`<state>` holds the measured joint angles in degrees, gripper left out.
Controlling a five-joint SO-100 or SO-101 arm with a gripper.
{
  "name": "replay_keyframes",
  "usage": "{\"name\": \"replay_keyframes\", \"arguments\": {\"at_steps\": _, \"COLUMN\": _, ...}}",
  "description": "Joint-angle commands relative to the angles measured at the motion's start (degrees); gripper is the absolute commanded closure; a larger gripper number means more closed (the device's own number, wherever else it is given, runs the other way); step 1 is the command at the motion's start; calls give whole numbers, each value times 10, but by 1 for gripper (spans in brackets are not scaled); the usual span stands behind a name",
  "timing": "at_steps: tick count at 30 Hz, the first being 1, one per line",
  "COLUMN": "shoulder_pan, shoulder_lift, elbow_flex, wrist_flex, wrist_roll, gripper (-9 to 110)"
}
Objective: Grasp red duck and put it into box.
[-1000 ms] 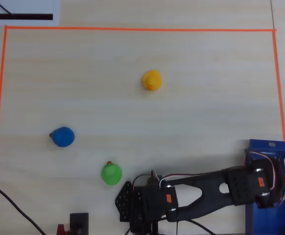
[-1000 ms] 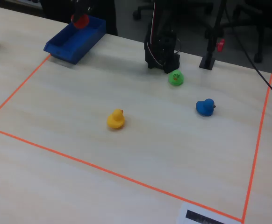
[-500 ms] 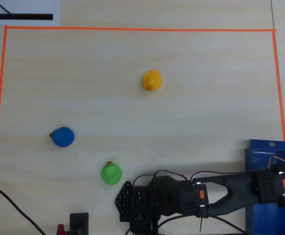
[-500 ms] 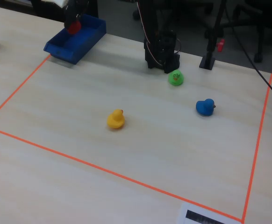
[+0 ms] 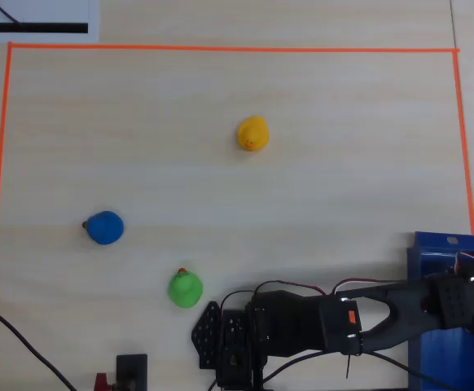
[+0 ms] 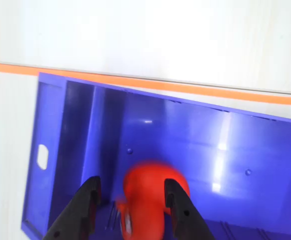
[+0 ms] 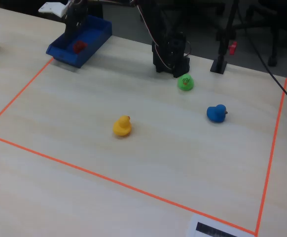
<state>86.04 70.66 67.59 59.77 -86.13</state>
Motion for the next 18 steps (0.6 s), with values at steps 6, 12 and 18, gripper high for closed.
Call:
{"name": "replay_keyframes", "arguments": {"at_steps": 6, "shoulder_pan": -40, "shoulder_lift": 53, "elbow_flex": -54, "wrist_flex": -7, "wrist_roll": 31, "gripper": 90}}
{"name": "replay_keyframes", "arguments": {"at_steps": 12, "shoulder_pan": -240, "shoulder_lift": 213, "elbow_flex": -52, "wrist_flex": 37, "wrist_roll": 139, "gripper": 101}}
{"name": "replay_keyframes", "arguments": {"at_steps": 18, "shoulder_pan": -549, "shoulder_lift": 443, "elbow_flex": 159, "wrist_flex": 120, "wrist_roll": 186, "gripper": 101}}
